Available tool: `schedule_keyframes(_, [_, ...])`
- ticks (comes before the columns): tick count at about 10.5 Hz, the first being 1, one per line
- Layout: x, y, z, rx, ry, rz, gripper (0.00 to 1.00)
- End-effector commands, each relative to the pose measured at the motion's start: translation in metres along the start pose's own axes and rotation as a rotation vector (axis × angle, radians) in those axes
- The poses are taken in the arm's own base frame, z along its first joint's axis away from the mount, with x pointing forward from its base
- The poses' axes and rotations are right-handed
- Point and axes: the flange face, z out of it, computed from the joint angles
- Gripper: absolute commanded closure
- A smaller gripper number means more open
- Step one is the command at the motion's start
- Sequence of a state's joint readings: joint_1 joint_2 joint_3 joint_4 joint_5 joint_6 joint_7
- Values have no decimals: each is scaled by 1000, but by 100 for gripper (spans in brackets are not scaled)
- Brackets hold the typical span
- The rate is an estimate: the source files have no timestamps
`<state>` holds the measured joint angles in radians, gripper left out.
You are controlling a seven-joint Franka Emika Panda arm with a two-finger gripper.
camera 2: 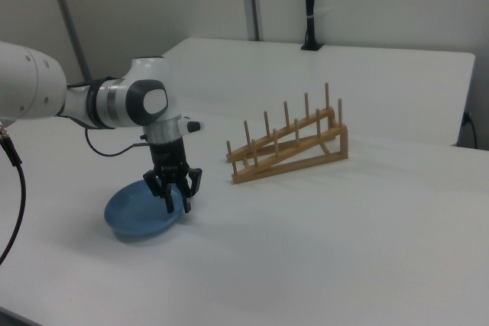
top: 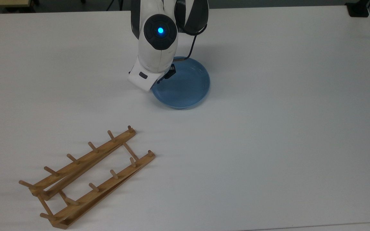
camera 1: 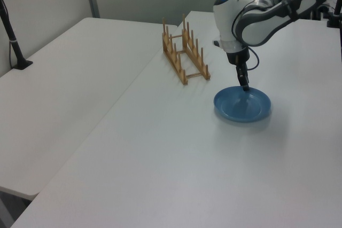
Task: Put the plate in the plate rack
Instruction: 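Close the gripper on the plate rim and tilt the plate up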
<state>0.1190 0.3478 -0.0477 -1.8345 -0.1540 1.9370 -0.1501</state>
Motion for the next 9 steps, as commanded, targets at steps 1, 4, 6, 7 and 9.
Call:
schedule_keyframes(1, [9, -8, 10, -34, 12, 8, 64])
schedule_keyframes(4, [10, -7, 3, -32, 23, 33, 88])
schedule_keyframes(6, [10, 2, -20, -33, 57, 55, 100])
schedule_keyframes(7, [10, 5, -36, -36, 76, 60, 100])
schedule_keyframes(9, [14, 21, -76, -48, 151, 87, 100])
